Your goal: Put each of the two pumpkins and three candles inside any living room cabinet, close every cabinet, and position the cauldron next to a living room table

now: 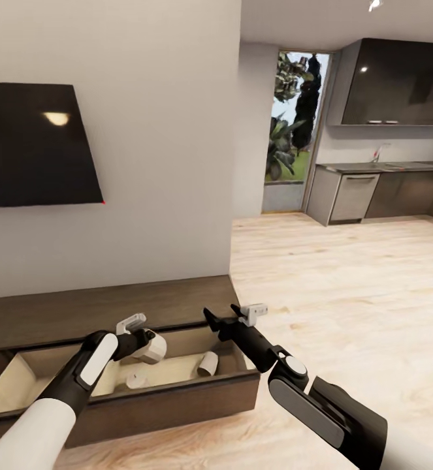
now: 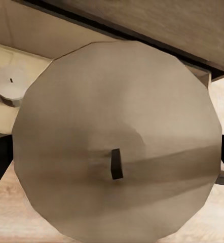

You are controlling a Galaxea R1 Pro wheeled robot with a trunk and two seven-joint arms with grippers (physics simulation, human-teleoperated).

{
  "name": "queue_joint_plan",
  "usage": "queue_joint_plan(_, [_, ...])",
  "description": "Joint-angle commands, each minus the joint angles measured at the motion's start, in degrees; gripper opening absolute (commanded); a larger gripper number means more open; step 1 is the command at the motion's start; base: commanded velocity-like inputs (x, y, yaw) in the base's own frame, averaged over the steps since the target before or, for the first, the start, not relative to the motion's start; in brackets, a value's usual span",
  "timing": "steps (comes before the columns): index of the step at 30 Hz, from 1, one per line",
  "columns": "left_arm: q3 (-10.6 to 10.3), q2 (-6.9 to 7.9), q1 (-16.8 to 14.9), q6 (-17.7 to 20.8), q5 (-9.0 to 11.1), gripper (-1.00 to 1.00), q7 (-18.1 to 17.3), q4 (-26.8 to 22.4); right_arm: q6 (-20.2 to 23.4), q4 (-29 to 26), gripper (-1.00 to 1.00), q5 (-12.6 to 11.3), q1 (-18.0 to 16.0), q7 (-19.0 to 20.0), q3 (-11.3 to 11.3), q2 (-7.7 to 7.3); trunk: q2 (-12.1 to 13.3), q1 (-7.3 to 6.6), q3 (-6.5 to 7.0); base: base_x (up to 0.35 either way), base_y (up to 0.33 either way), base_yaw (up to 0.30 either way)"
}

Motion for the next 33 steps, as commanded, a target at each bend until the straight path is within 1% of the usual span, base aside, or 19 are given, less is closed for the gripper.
queue_joint_plan(1, [-0.2,0.05,0.0,0.0,0.7,-1.0,0.6,-0.1,-0.5,-0.1,1.0,-0.6,-0.1,-0.3,0.3,-0.06,0.0,0.01,-0.06,0.138,-0.131,0.0])
queue_joint_plan(12, [-0.2,0.11,0.0,0.1,0.9,-1.0,0.6,0.1,-0.5,0.4,1.0,-0.7,-0.1,-0.4,0.2,-0.01,0.0,0.01,-0.06,0.16,-0.17,0.0])
queue_joint_plan(17, [-0.1,0.11,0.0,0.1,0.8,-1.0,0.6,1.3,-0.4,0.5,1.0,-0.7,-0.1,-0.4,0.2,-0.01,0.0,0.01,-0.06,0.048,-0.025,0.0])
queue_joint_plan(24, [-0.1,0.36,-0.1,0.2,0.8,-1.0,0.7,1.6,-0.5,0.6,1.0,-0.7,-0.1,-0.4,0.2,-0.01,0.0,0.01,-0.06,0.256,-0.002,0.0])
queue_joint_plan(30, [-0.1,0.27,-0.2,0.1,0.8,-1.0,1.6,1.7,-0.5,0.6,1.0,-0.7,-0.1,-0.4,0.2,-0.01,0.0,0.01,-0.06,0.044,0.0,0.0])
queue_joint_plan(33, [-0.1,0.2,-0.6,0.2,0.5,-1.0,2.5,3.3,-0.5,0.7,1.0,-0.7,-0.1,-0.4,0.2,-0.01,0.0,0.01,-0.06,0.004,0.0,0.0])
